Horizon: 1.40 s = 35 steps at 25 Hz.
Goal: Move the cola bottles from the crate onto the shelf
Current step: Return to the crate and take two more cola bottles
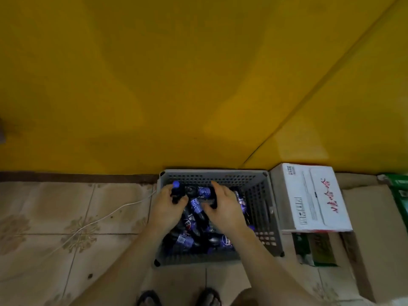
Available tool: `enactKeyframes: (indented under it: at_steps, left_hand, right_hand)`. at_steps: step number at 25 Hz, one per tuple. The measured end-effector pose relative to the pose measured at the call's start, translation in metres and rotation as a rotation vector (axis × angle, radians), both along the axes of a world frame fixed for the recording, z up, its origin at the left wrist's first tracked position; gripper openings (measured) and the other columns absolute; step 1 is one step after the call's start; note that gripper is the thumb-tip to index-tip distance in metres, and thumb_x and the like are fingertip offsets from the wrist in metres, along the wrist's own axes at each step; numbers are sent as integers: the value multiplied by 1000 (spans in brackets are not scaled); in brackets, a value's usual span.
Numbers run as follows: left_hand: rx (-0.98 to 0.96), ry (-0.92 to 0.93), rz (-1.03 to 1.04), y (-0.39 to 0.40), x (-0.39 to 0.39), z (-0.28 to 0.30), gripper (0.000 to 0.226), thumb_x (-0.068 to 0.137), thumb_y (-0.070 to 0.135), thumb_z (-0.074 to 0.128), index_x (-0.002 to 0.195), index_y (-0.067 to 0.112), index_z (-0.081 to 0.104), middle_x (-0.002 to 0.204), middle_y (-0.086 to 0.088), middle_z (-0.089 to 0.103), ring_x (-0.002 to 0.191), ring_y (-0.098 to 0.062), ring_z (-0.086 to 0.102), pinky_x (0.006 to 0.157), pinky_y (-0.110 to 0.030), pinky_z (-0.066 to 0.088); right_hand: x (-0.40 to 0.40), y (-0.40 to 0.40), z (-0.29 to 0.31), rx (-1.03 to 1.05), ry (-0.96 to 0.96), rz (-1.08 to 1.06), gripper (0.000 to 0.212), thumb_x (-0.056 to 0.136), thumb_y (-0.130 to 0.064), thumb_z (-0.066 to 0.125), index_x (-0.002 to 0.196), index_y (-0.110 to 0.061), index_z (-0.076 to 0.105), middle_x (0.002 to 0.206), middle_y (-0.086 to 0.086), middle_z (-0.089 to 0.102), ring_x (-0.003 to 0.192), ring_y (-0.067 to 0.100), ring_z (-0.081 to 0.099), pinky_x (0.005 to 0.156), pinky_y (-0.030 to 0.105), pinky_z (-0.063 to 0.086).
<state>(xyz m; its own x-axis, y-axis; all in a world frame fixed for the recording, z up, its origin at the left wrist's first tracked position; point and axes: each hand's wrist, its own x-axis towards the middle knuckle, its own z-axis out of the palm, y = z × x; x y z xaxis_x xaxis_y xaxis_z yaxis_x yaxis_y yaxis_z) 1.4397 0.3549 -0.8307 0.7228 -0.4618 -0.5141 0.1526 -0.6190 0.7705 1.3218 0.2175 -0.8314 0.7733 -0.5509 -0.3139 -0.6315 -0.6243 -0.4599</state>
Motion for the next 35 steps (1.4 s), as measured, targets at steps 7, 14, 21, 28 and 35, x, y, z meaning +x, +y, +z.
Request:
enactKeyframes:
  at_steps: [7,14,21,28,35]
  left_hand:
    - [54,-27,-4,-29,29,-193,70,89,38,70,150,27,36,148,-4,46,132,-28,49,110,-47,42]
    - [62,-83,136,-50,47,-308,94,90,35,71,160,14,11,165,-8,20,151,-30,23,121,-49,27]
    - [16,-186,246,-65,51,-349,79,84,23,79,147,18,31,149,-8,45,134,-32,47,106,-51,46]
    - [-16,-206,212,-67,51,-351,72,82,20,80,141,21,37,141,-5,53,130,-28,53,103,-47,49]
    - [-47,-226,184,-64,45,-337,63,84,23,79,135,20,44,136,-7,56,124,-30,56,100,-42,49]
  right_hand:
    - [28,-25,-190,-134,102,203,80,97,-51,58,159,-20,20,161,4,28,149,26,22,120,44,29]
    - [69,-38,-300,-215,168,301,87,95,-52,60,161,-21,12,164,6,19,153,28,13,122,48,19]
    - [97,-36,-356,-406,227,324,76,92,-38,65,155,-19,27,150,11,41,141,35,31,110,54,34]
    - [98,-36,-362,-496,171,329,69,58,-42,88,117,-12,66,103,8,67,93,31,63,58,40,55]
    - [64,-77,-313,-371,-71,19,71,79,-53,68,141,-22,51,119,9,54,107,30,56,69,41,54]
